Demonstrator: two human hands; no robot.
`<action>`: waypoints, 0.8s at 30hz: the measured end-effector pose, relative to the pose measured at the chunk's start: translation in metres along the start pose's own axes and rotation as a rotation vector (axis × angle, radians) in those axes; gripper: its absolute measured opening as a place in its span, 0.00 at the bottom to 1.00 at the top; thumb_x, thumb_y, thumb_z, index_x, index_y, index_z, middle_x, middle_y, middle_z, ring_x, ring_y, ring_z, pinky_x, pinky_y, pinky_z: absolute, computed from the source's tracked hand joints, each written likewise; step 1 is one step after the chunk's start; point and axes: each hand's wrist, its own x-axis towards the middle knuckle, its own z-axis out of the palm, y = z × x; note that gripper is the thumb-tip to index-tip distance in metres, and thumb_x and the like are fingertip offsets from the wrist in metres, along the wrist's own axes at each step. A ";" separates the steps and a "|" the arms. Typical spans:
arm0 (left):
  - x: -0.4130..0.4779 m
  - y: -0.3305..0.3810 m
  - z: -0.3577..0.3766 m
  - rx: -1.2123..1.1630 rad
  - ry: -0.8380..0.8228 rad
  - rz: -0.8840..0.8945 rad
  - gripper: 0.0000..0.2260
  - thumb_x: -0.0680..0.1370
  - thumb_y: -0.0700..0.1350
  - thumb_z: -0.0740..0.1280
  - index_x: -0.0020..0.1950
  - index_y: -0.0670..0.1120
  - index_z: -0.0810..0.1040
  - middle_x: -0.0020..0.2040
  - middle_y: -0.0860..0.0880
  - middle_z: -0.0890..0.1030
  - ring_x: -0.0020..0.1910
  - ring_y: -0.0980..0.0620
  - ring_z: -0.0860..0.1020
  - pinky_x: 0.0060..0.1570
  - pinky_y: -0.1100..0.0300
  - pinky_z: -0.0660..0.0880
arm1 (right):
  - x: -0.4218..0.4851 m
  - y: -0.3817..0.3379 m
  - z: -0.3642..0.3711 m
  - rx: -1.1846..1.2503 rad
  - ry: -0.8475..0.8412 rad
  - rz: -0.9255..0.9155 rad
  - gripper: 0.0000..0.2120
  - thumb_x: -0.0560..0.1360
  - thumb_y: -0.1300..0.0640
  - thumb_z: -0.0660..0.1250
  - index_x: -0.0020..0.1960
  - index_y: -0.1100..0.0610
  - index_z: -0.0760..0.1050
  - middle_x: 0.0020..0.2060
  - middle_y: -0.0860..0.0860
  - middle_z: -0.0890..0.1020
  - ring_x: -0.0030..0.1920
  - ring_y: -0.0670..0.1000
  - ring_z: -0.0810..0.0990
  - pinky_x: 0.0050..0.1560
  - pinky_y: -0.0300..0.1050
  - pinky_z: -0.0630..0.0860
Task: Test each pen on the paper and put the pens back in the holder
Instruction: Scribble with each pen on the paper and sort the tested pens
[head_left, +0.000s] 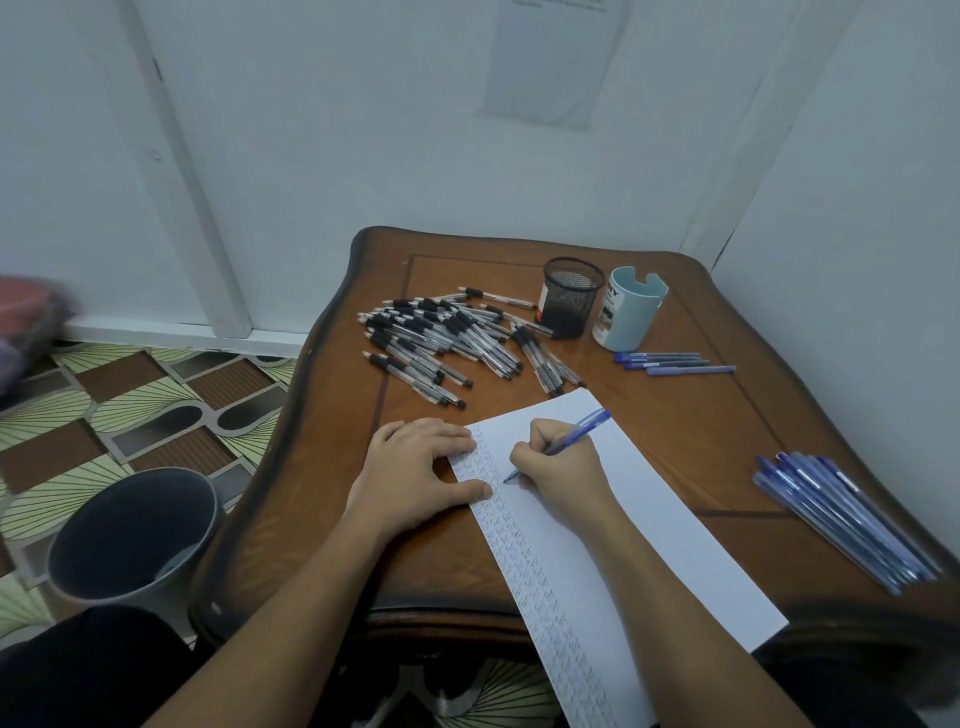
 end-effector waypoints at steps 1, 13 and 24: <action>0.000 0.000 0.000 -0.005 0.003 0.004 0.32 0.65 0.74 0.63 0.64 0.60 0.76 0.67 0.63 0.73 0.69 0.63 0.64 0.70 0.53 0.51 | 0.000 0.000 0.000 -0.002 0.001 -0.001 0.16 0.73 0.65 0.70 0.30 0.57 0.68 0.24 0.49 0.70 0.26 0.42 0.74 0.30 0.36 0.72; 0.000 0.000 0.000 0.007 -0.010 -0.012 0.29 0.67 0.71 0.67 0.65 0.61 0.76 0.67 0.64 0.72 0.69 0.64 0.63 0.71 0.54 0.51 | 0.002 0.003 -0.001 0.017 -0.001 0.009 0.17 0.73 0.66 0.68 0.30 0.57 0.67 0.25 0.51 0.68 0.26 0.43 0.72 0.31 0.40 0.71; 0.001 -0.003 0.000 0.001 -0.024 0.001 0.29 0.67 0.72 0.65 0.65 0.61 0.76 0.67 0.64 0.72 0.69 0.63 0.64 0.71 0.52 0.51 | 0.010 -0.011 -0.014 0.392 0.214 0.214 0.16 0.83 0.55 0.61 0.37 0.59 0.74 0.26 0.52 0.74 0.30 0.49 0.73 0.37 0.44 0.72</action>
